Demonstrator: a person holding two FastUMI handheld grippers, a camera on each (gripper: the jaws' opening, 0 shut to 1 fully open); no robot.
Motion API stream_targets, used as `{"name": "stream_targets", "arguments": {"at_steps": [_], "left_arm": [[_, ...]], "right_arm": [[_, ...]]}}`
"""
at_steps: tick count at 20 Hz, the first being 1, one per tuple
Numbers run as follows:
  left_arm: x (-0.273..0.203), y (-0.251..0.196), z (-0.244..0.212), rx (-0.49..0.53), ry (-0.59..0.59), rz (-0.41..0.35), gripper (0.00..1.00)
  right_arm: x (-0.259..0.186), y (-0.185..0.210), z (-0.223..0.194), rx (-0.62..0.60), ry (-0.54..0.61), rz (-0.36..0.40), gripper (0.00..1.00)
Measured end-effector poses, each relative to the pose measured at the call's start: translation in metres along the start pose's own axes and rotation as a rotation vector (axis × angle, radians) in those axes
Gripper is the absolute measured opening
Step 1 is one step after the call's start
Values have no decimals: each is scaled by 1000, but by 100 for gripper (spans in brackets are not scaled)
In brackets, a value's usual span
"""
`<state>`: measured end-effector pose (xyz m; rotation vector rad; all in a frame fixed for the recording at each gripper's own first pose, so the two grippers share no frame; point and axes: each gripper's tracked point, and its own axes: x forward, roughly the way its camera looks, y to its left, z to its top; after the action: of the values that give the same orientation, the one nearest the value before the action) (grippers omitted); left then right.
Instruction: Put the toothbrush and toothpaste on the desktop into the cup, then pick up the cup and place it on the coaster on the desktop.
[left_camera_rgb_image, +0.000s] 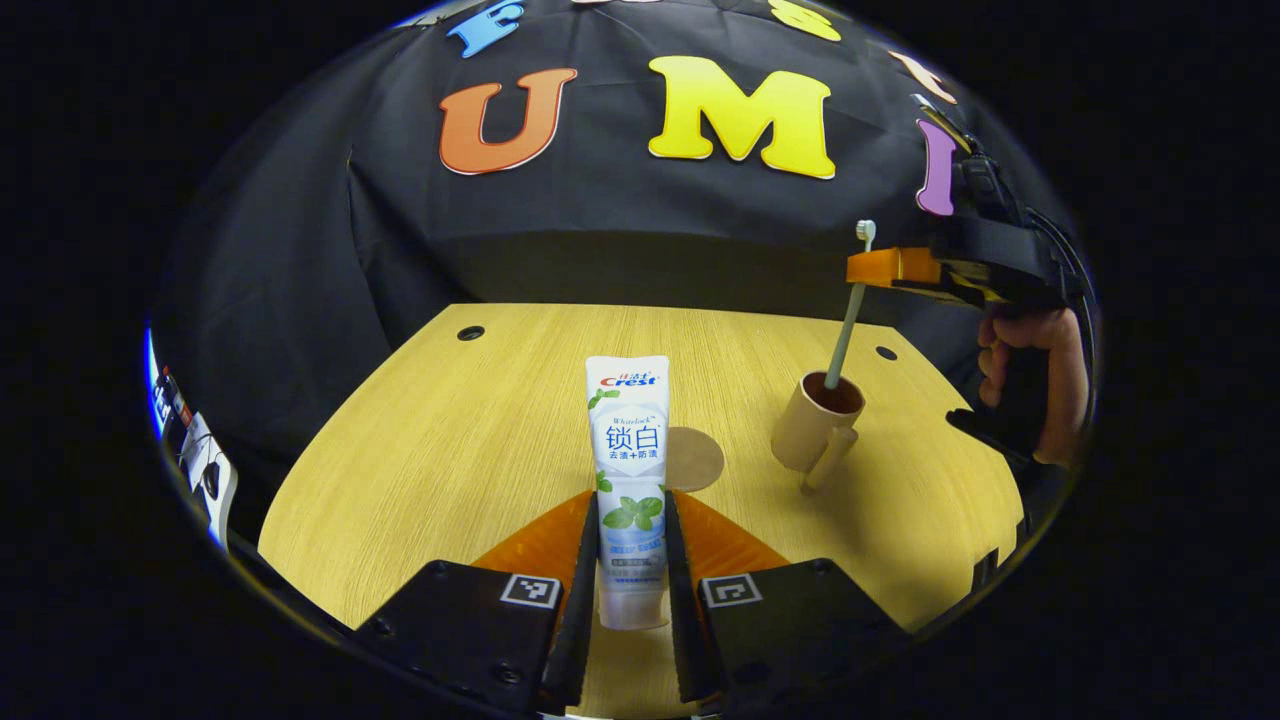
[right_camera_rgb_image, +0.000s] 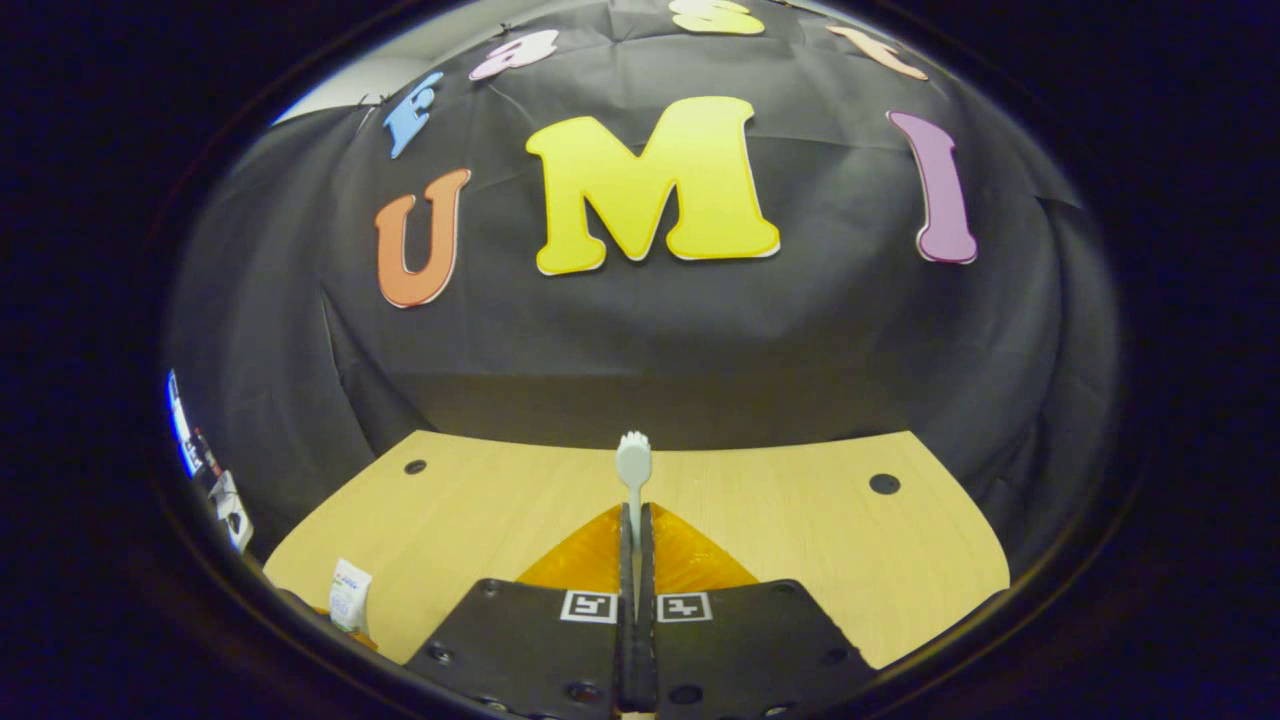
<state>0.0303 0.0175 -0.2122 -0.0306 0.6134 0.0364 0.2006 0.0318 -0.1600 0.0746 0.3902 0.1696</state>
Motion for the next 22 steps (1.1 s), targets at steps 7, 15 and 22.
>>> {"name": "stream_targets", "arguments": {"at_steps": [7, 15, 22], "left_arm": [[14, -7, 17, 22, -48, 9, 37], [28, -25, 41, 70, -119, -26, 37], [31, -41, 76, 86, -228, -61, 37]], "right_arm": [[30, -6, -55, -36, 79, -1, 0], [27, -9, -77, -51, 105, -14, 3], [-6, -19, -63, -25, 80, -28, 57]]}}
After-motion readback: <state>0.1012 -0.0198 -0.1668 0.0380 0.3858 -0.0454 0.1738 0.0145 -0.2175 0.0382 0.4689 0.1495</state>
